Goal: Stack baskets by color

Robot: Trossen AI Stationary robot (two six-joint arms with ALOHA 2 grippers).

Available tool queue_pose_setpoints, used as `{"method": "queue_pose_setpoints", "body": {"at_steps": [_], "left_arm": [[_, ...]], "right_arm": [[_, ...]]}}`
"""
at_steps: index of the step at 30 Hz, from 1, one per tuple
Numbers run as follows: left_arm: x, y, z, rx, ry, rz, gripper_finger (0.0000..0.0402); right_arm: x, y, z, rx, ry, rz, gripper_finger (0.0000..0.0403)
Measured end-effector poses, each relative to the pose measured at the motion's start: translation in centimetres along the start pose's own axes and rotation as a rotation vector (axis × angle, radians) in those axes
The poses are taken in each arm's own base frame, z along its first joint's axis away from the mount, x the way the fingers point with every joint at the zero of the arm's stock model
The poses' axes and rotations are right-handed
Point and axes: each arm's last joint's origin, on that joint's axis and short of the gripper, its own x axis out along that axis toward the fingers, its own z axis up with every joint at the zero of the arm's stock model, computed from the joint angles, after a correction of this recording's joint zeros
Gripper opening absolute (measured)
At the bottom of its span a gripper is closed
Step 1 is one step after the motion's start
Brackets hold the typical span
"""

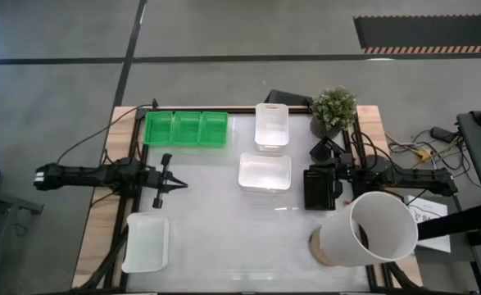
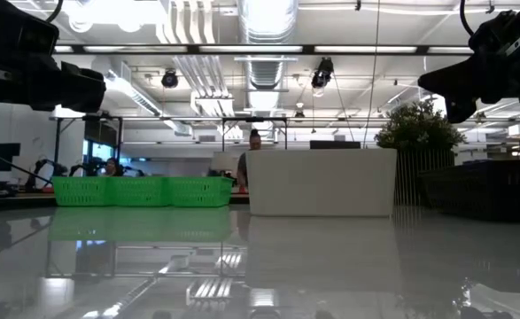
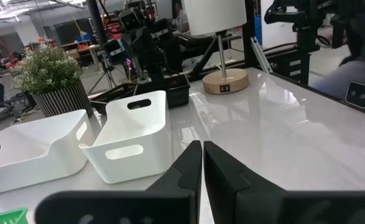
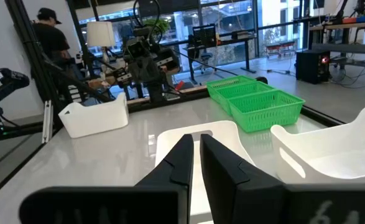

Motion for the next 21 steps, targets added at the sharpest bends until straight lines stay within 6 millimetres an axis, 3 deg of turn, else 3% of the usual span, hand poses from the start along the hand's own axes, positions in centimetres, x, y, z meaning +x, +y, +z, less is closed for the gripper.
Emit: {"method": "queue_pose_setpoints", "body": {"at_steps": [21], "left_arm": [[0.00, 0.00, 0.00, 0.000, 0.000, 0.000, 0.0000]], "right_arm": [[0.00, 0.00, 0.00, 0.000, 0.000, 0.001, 0.0022]]}}
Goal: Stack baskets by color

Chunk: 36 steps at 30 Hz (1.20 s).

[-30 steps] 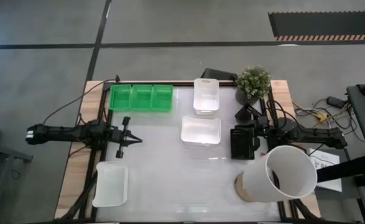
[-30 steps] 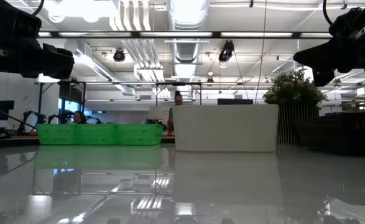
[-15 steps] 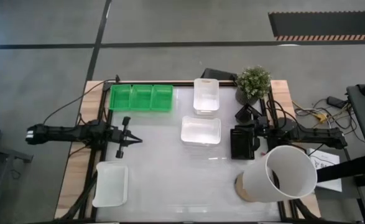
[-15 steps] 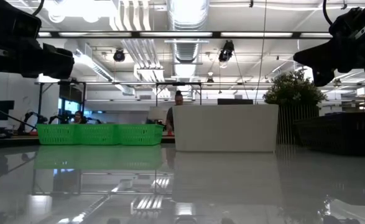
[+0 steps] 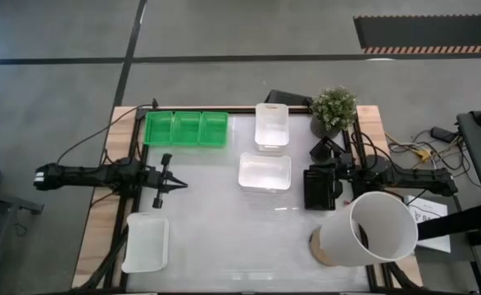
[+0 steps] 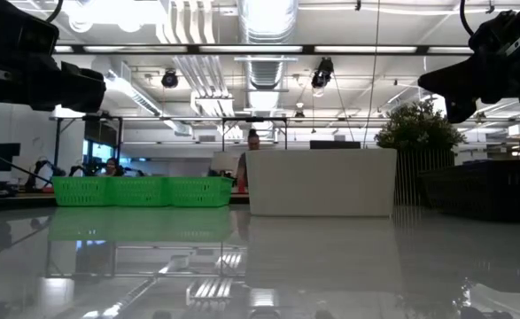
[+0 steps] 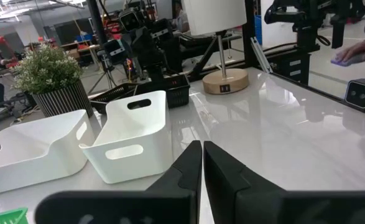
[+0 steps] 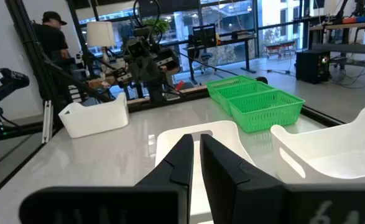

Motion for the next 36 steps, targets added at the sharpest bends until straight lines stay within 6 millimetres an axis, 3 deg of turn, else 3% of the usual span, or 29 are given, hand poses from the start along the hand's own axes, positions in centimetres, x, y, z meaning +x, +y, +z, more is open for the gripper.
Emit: {"method": "queue_pose_setpoints", "body": {"at_steps": [26, 29, 33, 36], "left_arm": [[0.0, 0.0, 0.0, 0.003, -0.003, 0.001, 0.0000], [0.0, 0.1, 0.5, -0.074, -0.056, 0.010, 0.0000], [-0.2, 0.4, 2.0, -0.219, -0.216, 0.020, 0.0000], [-0.6, 0.7, 3.4, -0.204, -0.363, 0.031, 0.0000]], "right_arm": [[0.0, 0.0, 0.0, 0.000, -0.001, 0.000, 0.0022], [0.0, 0.0, 0.0, 0.007, -0.005, 0.000, 0.0022], [0.0, 0.1, 0.7, 0.293, -0.066, 0.022, 0.0022], [-0.1, 0.1, 1.1, 0.366, -0.115, 0.014, 0.0022]]}}
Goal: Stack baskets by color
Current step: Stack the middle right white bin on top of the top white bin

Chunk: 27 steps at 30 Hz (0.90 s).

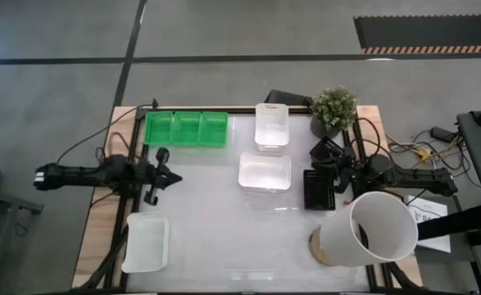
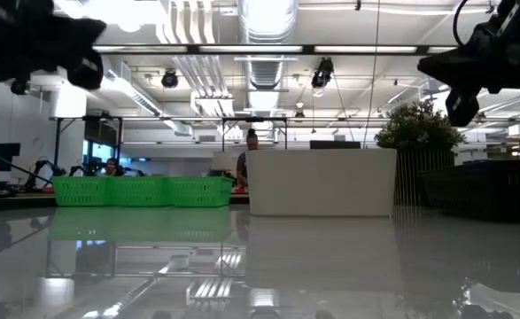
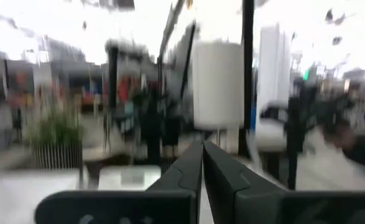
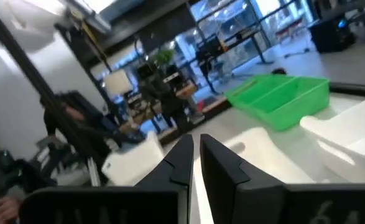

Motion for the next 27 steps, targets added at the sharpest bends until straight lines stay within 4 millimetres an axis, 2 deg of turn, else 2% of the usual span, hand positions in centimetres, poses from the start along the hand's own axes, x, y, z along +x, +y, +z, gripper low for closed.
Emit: {"method": "queue_pose_setpoints", "body": {"at_steps": [9, 15, 21, 27], "left_arm": [[-0.5, -0.2, 3.1, 0.047, -0.324, -0.017, 0.0000], [-0.4, 0.1, 3.9, 0.090, -0.400, 0.106, 0.0000], [0.8, 0.4, 5.6, 0.067, -0.403, 0.163, 0.0000], [2.7, 0.7, 6.7, 0.006, -0.353, 0.193, 0.0000]], "right_arm": [[0.0, 0.7, 0.9, -0.085, -0.081, 0.094, 0.0022], [0.8, 1.4, 2.9, -0.210, -0.118, -0.009, 0.0022], [2.9, 3.6, 7.0, -0.362, -0.123, -0.089, 0.0022], [6.1, 5.1, 9.3, -0.435, -0.070, -0.135, 0.0022]]}}
